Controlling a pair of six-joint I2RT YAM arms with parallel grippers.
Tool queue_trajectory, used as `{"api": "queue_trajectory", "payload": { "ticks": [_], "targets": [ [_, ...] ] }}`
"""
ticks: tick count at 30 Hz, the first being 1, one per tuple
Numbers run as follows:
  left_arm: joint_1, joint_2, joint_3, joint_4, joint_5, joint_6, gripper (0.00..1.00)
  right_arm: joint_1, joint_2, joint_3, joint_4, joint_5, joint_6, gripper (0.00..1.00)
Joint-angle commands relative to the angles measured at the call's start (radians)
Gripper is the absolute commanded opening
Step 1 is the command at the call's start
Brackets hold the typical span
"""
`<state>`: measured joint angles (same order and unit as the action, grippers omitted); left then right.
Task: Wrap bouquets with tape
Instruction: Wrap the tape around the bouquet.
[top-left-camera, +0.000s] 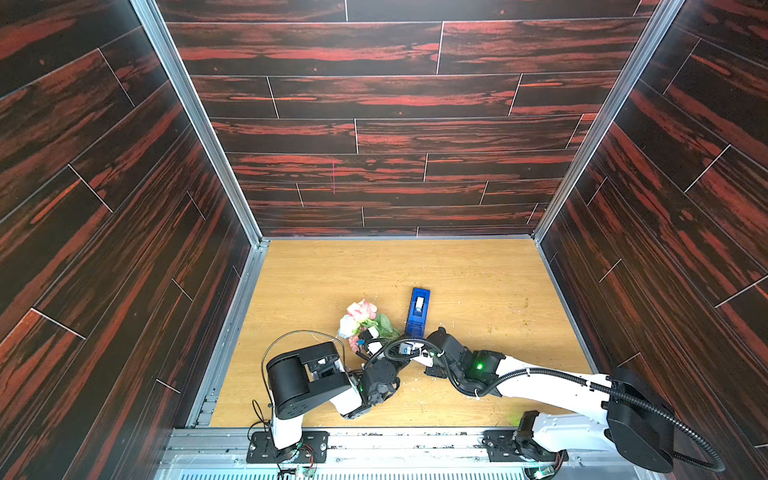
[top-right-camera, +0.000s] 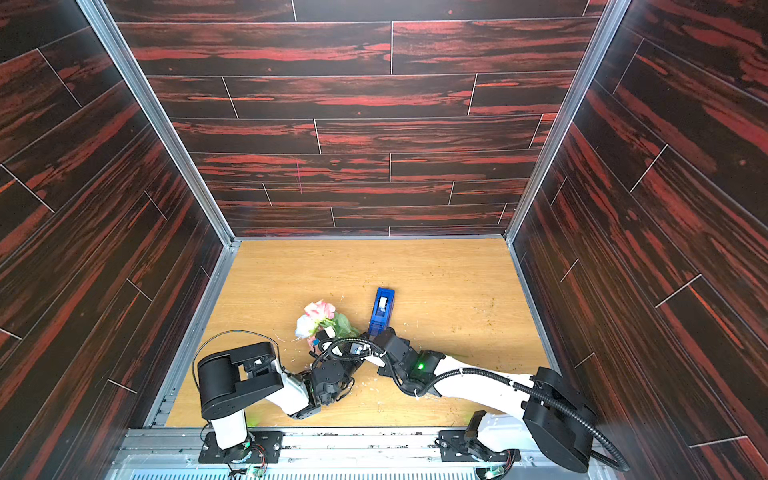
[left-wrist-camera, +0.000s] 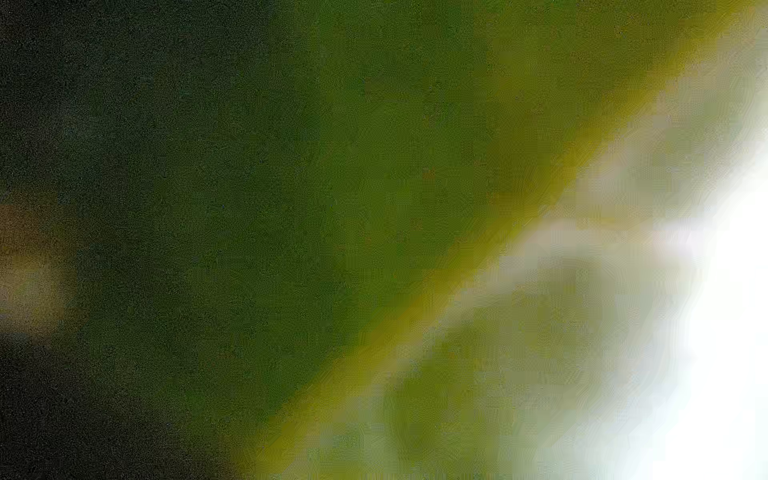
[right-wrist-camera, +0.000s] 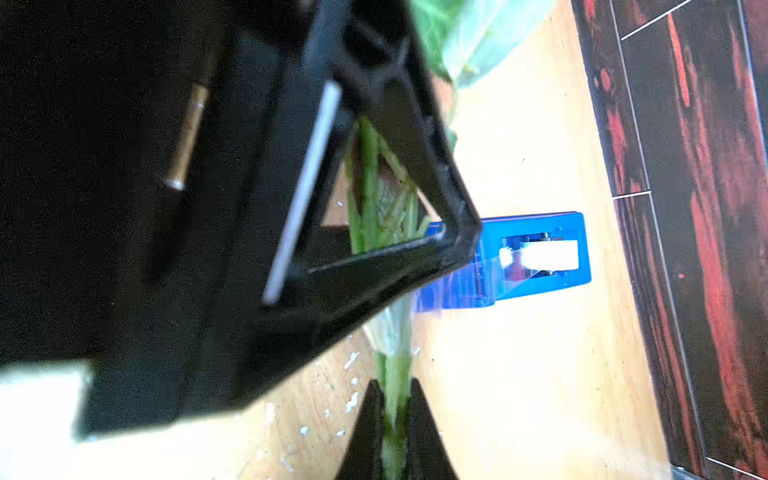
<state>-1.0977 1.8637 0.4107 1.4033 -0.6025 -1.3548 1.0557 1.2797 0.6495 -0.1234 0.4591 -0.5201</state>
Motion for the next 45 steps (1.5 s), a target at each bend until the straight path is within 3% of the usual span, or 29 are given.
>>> {"api": "queue_trajectory", "payload": {
  "ticks": [1, 4, 6, 8, 15, 21, 28, 40, 42, 45],
  "targets": [
    [0.011, 0.011, 0.025, 0.008, 0.001, 0.01, 0.1, 0.033, -0.028, -0.013, -0.035, -0.054, -0.029, 0.0],
    [0.01, 0.011, 0.028, 0.008, 0.011, 0.02, 0.03, 0.033, -0.044, -0.005, -0.067, -0.109, -0.027, 0.02],
    [0.01, 0.011, 0.028, 0.008, 0.023, 0.033, 0.0, 0.018, -0.058, 0.012, -0.117, -0.178, -0.024, 0.26],
    [0.012, 0.008, 0.026, 0.008, 0.036, 0.044, 0.0, -0.013, -0.073, 0.032, -0.157, -0.247, -0.015, 0.42],
    [0.01, -0.009, 0.019, 0.008, 0.084, 0.091, 0.0, -0.242, -0.081, 0.134, -0.287, -0.629, -0.03, 0.55],
    [0.01, -0.03, 0.011, 0.008, 0.102, 0.128, 0.0, -0.403, 0.075, 0.251, -0.417, -0.909, -0.096, 0.54],
    [0.009, -0.05, 0.006, 0.008, 0.103, 0.158, 0.0, -0.509, 0.235, 0.325, -0.496, -1.126, -0.162, 0.48],
    [0.009, -0.051, 0.008, 0.008, 0.103, 0.155, 0.0, -0.52, 0.38, 0.342, -0.497, -1.177, -0.208, 0.44],
    [0.009, -0.052, 0.007, 0.008, 0.101, 0.155, 0.0, -0.521, 0.39, 0.341, -0.49, -1.165, -0.206, 0.39],
    [0.01, -0.05, 0.01, 0.008, 0.099, 0.153, 0.0, -0.519, 0.38, 0.328, -0.468, -1.143, -0.193, 0.19]
  ]
}}
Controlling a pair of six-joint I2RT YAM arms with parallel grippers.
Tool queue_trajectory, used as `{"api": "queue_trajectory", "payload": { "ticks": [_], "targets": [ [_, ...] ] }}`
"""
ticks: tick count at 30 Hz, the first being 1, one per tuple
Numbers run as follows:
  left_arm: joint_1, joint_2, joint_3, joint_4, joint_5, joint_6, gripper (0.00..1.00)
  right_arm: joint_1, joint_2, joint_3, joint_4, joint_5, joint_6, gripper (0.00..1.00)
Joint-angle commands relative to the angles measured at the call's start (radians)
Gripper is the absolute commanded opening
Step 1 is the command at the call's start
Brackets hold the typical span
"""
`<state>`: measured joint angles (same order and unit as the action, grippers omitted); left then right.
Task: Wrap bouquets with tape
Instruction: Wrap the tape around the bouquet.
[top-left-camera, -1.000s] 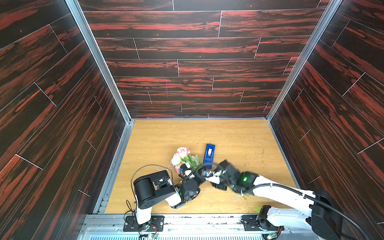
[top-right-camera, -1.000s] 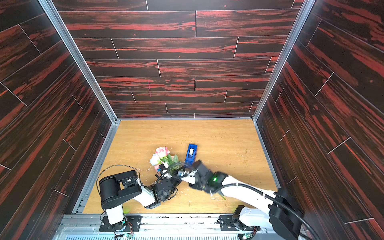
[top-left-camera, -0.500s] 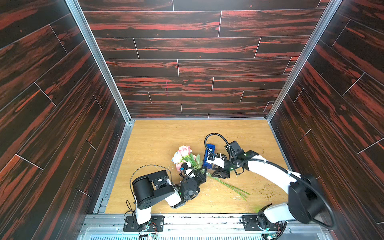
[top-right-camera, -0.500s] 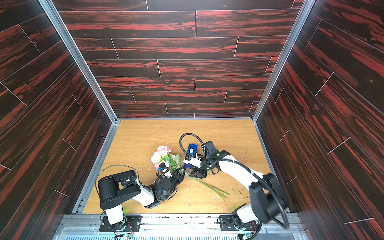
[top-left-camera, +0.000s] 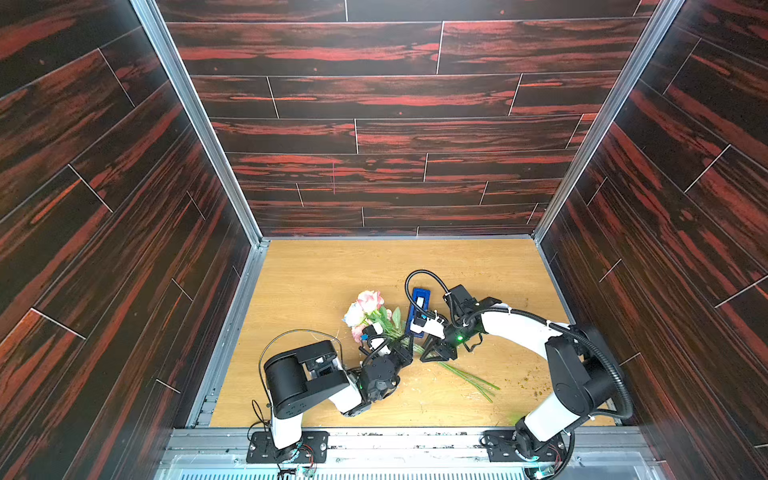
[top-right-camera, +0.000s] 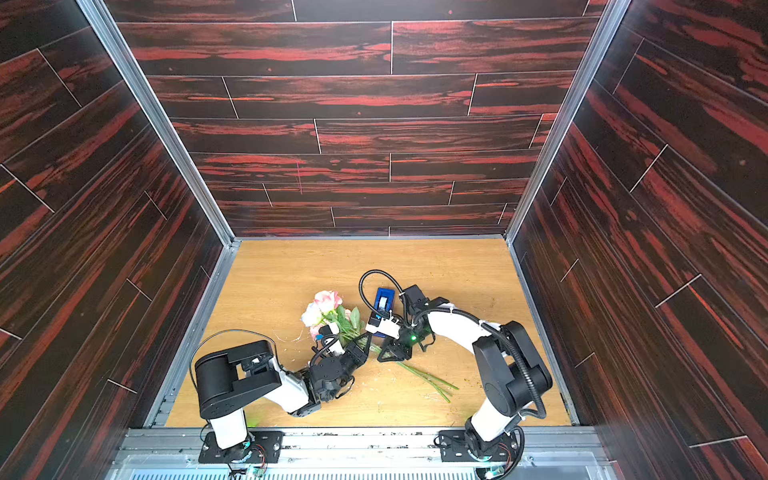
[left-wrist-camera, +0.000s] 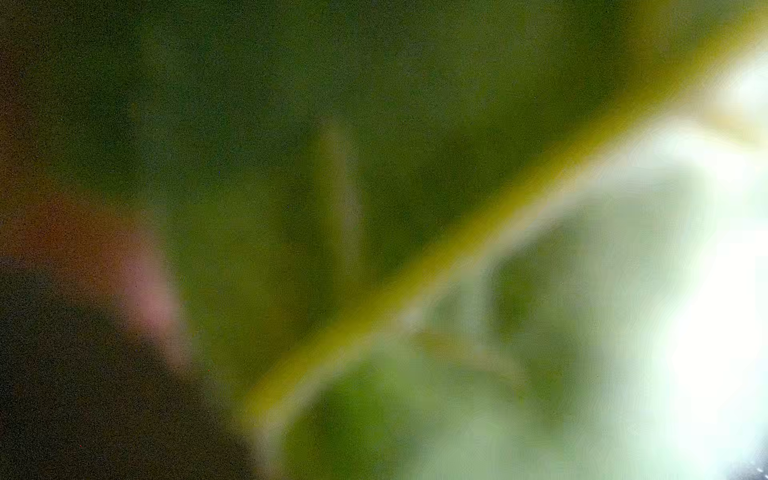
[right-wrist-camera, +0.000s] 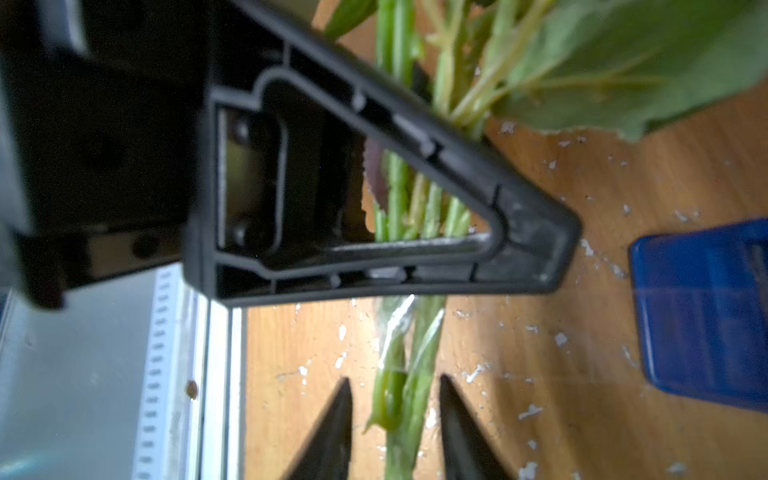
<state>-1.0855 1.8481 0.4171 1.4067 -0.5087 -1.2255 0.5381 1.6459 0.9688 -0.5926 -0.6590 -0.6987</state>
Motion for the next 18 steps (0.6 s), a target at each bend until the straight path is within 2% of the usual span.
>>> {"api": "queue_trajectory", "payload": {
  "ticks": [1, 2, 4, 6, 8, 12, 18],
  "targets": [
    [-0.002, -0.031, 0.004, 0.005, 0.004, 0.022, 0.0, -0.001, 0.003, 0.002, 0.017, -0.016, -0.003, 0.09],
    [-0.003, -0.028, 0.005, 0.004, 0.004, 0.016, 0.0, -0.002, -0.008, -0.007, 0.035, -0.006, 0.01, 0.01],
    [-0.002, -0.022, 0.002, 0.005, -0.003, -0.006, 0.16, 0.002, -0.037, -0.036, 0.078, 0.025, 0.036, 0.0],
    [-0.003, -0.011, -0.005, 0.005, -0.013, -0.035, 0.38, 0.012, -0.076, -0.071, 0.133, 0.067, 0.061, 0.0],
    [-0.003, -0.004, -0.013, 0.005, -0.024, -0.058, 0.46, 0.033, -0.114, -0.106, 0.177, 0.111, 0.077, 0.0],
    [-0.003, -0.003, -0.015, 0.005, -0.028, -0.068, 0.59, 0.095, -0.173, -0.159, 0.246, 0.254, 0.105, 0.0],
    [-0.004, 0.004, -0.026, 0.005, -0.047, -0.094, 0.62, 0.209, -0.249, -0.245, 0.387, 0.556, 0.148, 0.0]
  ]
}}
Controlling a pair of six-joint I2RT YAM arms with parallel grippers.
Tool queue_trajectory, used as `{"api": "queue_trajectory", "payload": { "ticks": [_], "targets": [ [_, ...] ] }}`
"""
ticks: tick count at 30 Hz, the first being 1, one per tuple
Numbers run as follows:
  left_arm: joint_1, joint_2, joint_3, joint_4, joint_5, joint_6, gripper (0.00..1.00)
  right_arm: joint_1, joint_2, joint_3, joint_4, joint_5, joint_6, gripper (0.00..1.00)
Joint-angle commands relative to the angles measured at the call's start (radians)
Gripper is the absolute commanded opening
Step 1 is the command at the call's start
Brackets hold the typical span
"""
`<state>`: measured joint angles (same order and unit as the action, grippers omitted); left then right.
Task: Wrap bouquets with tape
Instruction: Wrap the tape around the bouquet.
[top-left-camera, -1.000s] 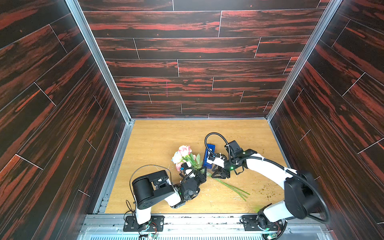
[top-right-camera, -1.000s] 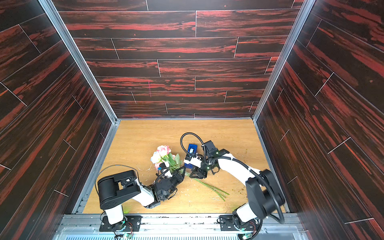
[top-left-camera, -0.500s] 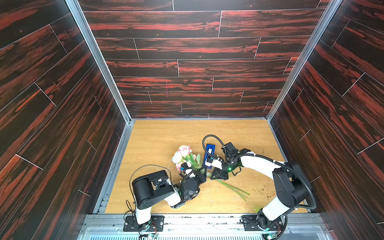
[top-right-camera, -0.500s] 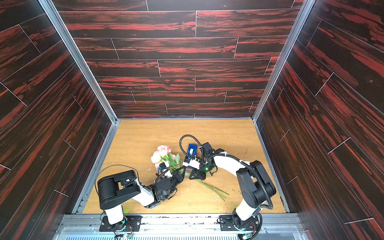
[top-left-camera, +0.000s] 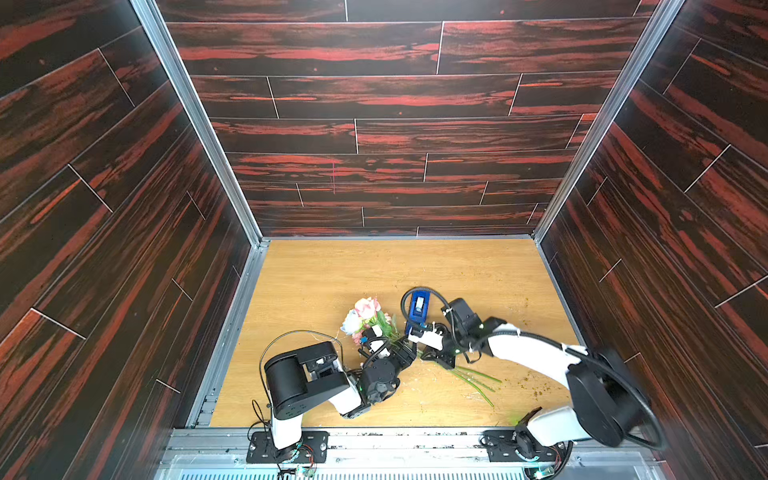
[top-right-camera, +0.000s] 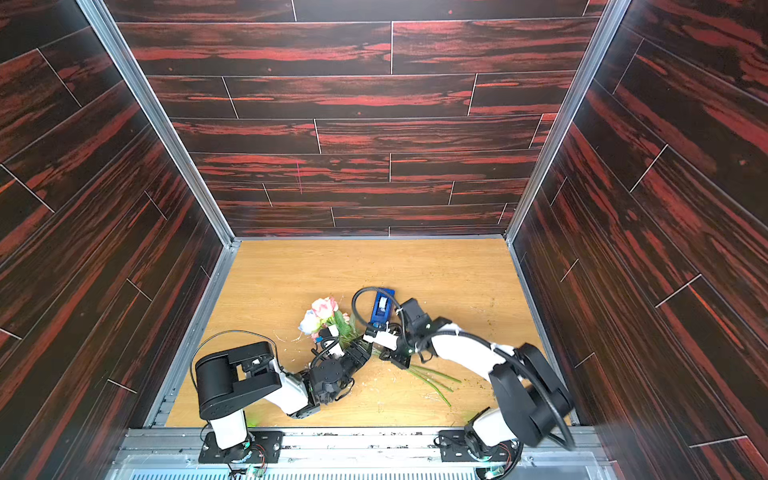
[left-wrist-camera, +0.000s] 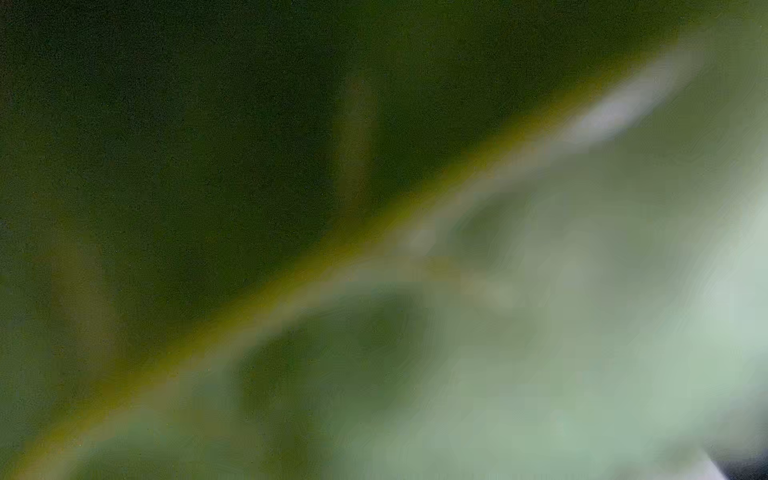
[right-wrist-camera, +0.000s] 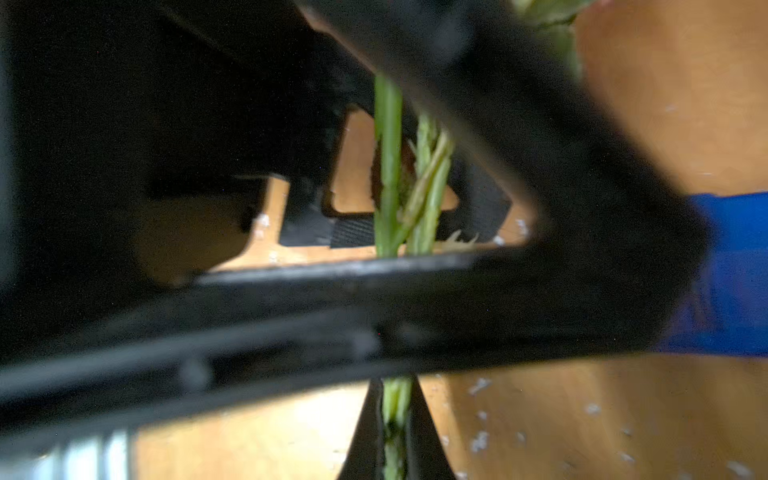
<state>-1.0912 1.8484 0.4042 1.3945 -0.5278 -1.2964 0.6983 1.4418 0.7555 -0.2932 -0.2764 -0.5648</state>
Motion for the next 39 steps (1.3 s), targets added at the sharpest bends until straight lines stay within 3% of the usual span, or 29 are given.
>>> {"api": "queue_trajectory", "payload": {
  "ticks": [1, 11, 30, 36, 39],
  "targets": [
    [0.001, 0.008, -0.013, 0.017, -0.029, -0.03, 0.62, 0.069, -0.051, -0.043, 0.107, 0.222, 0.018, 0.0],
    [0.001, 0.047, 0.001, 0.017, -0.046, -0.082, 0.62, 0.205, -0.078, -0.102, 0.254, 0.538, 0.037, 0.0],
    [0.002, 0.06, 0.01, 0.017, -0.096, -0.117, 0.53, 0.349, -0.173, -0.157, 0.237, 0.708, 0.025, 0.0],
    [0.005, 0.072, 0.022, 0.017, -0.106, -0.119, 0.41, 0.375, -0.164, -0.162, 0.232, 0.733, 0.027, 0.0],
    [0.007, 0.084, 0.031, 0.017, -0.108, -0.122, 0.27, 0.379, -0.161, -0.157, 0.228, 0.723, 0.032, 0.0]
  ]
}}
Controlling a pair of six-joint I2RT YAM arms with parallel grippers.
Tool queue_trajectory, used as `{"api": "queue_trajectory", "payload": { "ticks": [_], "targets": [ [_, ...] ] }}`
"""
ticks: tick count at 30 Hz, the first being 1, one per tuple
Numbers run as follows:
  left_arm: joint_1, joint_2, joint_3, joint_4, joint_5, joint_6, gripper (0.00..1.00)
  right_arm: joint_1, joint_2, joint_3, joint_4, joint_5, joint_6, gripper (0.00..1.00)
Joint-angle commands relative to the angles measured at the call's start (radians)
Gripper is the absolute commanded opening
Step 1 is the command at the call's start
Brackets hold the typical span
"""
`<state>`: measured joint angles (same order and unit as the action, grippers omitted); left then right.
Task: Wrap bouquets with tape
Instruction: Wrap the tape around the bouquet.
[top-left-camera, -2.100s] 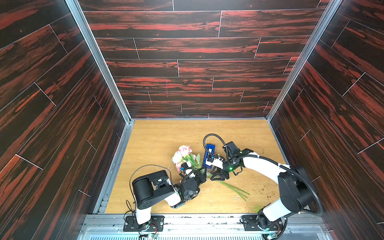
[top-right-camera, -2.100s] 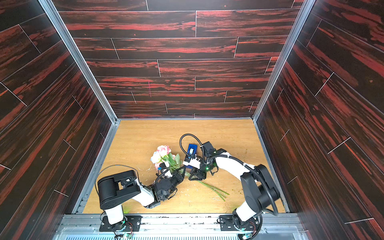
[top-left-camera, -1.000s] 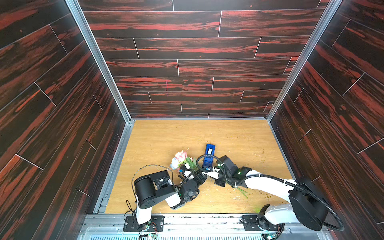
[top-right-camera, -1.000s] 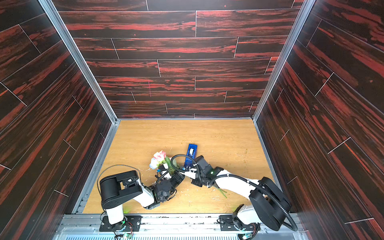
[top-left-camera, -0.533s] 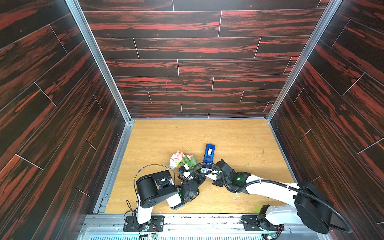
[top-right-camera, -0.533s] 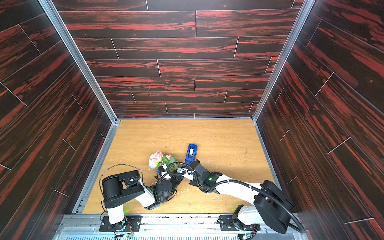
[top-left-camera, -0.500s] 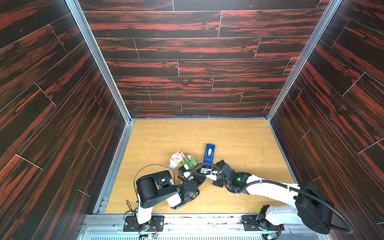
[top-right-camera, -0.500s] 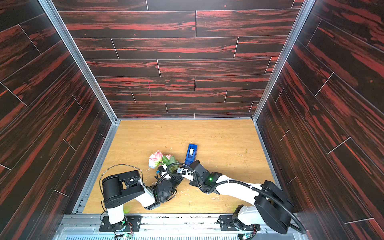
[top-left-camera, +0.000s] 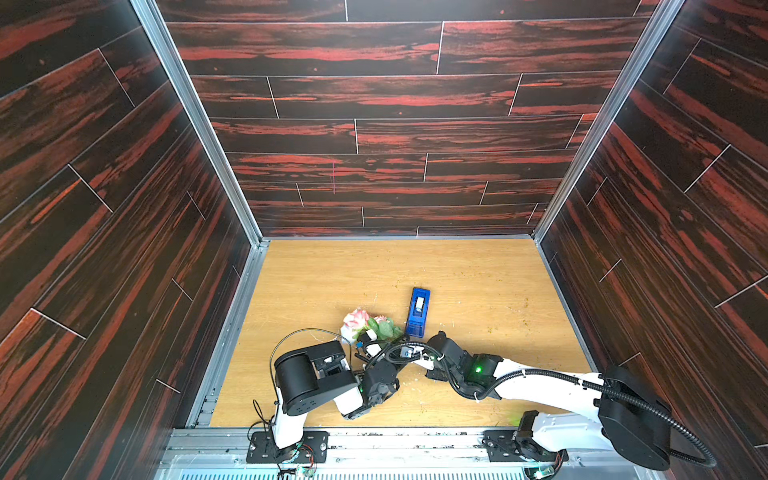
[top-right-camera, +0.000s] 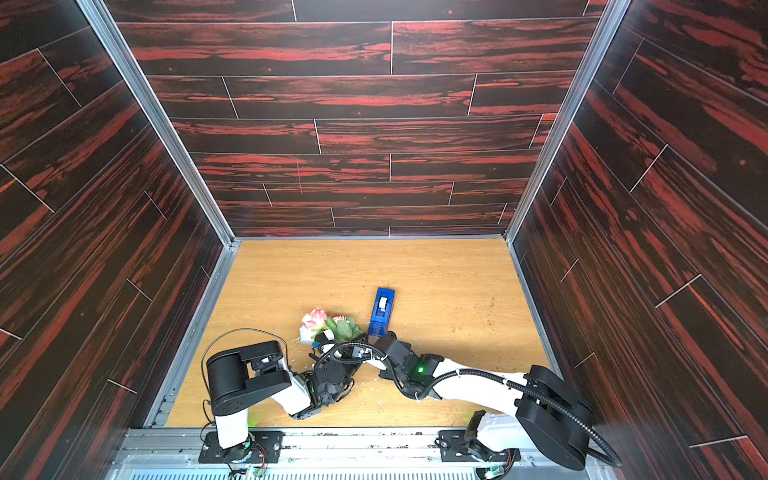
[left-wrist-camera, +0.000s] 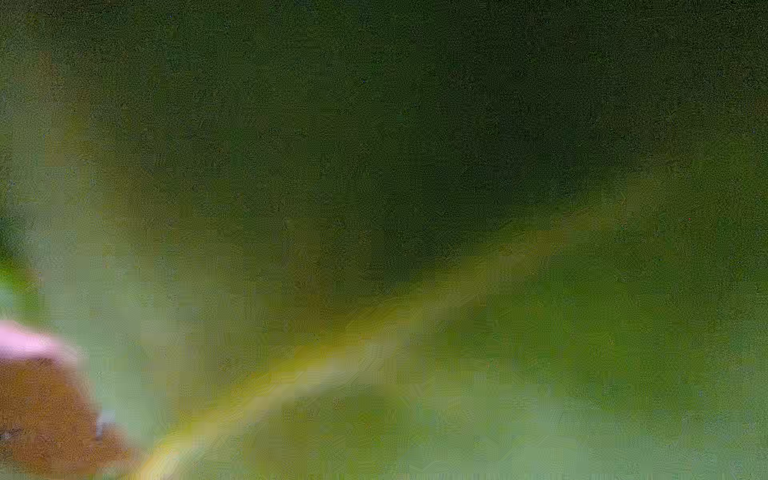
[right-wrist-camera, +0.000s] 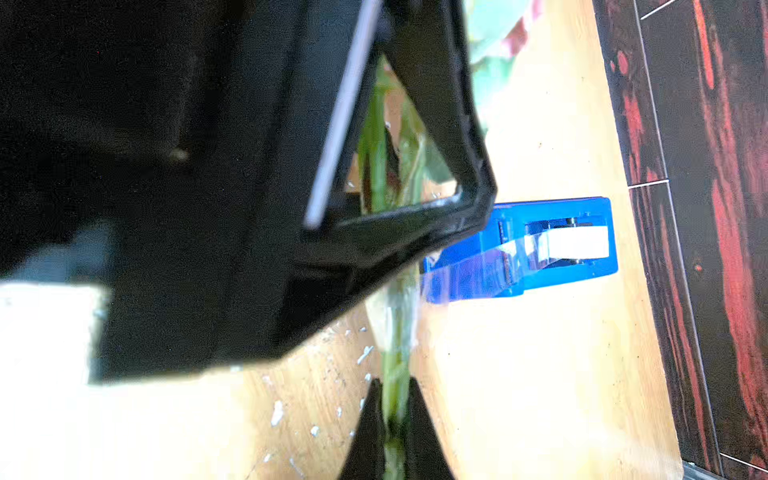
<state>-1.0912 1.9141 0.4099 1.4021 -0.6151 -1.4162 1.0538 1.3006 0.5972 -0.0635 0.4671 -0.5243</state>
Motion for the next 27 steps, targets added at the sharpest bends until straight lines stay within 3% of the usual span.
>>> {"api": "queue_trajectory", "payload": {
  "ticks": [1, 7, 9, 11, 15, 19, 27],
  "targets": [
    [0.008, 0.023, 0.026, 0.009, -0.021, -0.008, 0.22, 0.024, -0.023, 0.003, -0.003, -0.024, -0.005, 0.0],
    [0.012, 0.028, 0.024, 0.009, -0.019, 0.004, 0.0, 0.024, -0.038, 0.019, -0.049, -0.064, 0.001, 0.0],
    [0.015, 0.028, 0.024, 0.009, -0.013, 0.018, 0.0, 0.022, -0.05, 0.028, -0.079, -0.098, 0.006, 0.12],
    [0.014, 0.027, 0.023, 0.009, -0.003, 0.027, 0.0, 0.006, -0.075, 0.043, -0.122, -0.171, 0.017, 0.31],
    [0.014, 0.02, 0.02, 0.009, 0.022, 0.048, 0.0, -0.097, -0.135, 0.086, -0.21, -0.398, 0.034, 0.52],
    [0.015, 0.008, 0.024, 0.009, 0.052, 0.084, 0.0, -0.275, -0.105, 0.168, -0.324, -0.693, 0.001, 0.55],
    [0.015, -0.043, 0.014, 0.009, 0.083, 0.153, 0.0, -0.456, 0.127, 0.321, -0.496, -1.009, -0.111, 0.51]
  ]
}}
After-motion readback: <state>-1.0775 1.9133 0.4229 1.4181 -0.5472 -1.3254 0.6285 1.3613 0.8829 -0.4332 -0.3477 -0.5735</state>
